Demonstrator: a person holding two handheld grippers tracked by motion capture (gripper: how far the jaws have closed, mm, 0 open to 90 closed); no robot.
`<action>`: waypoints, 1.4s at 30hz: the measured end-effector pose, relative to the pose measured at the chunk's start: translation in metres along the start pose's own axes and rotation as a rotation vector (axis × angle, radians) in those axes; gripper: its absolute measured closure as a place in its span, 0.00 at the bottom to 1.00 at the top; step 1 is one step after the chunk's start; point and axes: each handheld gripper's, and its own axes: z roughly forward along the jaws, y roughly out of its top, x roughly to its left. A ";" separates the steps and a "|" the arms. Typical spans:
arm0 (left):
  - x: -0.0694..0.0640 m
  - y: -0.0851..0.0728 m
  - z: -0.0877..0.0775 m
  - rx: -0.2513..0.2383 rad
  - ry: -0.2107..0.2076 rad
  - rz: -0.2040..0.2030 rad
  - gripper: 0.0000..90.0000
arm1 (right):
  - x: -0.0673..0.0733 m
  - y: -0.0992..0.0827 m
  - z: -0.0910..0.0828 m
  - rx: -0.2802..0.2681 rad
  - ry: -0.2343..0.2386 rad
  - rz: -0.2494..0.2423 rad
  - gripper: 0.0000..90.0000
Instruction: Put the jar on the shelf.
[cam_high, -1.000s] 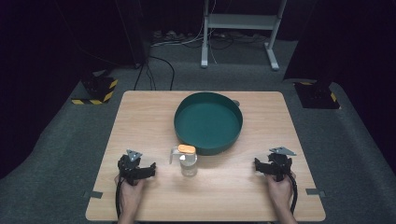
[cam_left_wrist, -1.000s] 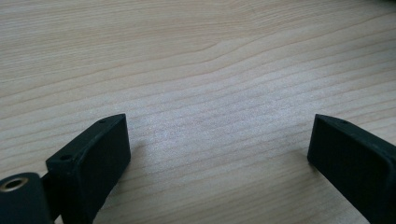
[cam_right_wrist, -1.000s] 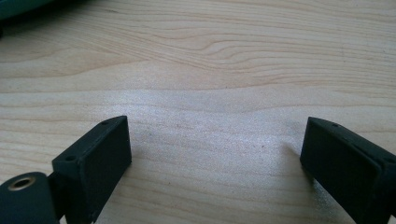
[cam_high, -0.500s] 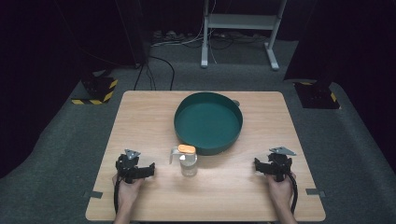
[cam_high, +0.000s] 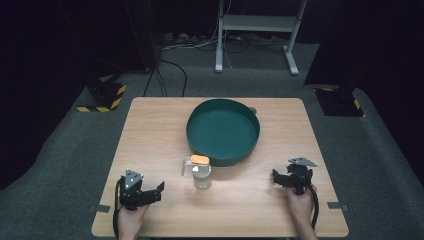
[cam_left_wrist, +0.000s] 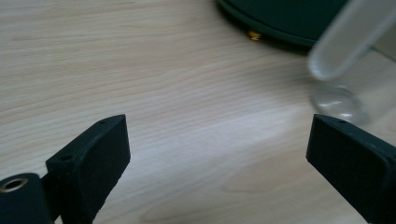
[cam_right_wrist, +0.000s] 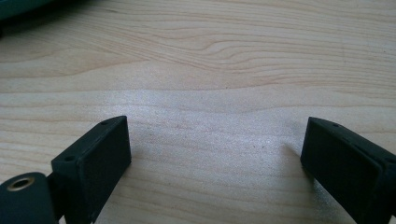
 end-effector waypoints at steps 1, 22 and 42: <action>-0.005 -0.001 -0.002 -0.004 -0.014 0.006 0.07 | 0.000 0.000 0.000 0.000 0.000 0.000 0.09; -0.085 0.023 -0.009 -0.089 -0.202 0.129 0.10 | 0.000 0.000 0.000 0.000 0.000 0.000 0.09; -0.110 0.048 0.025 -0.094 -0.157 0.161 0.24 | 0.000 0.000 0.000 0.000 0.000 0.000 0.09</action>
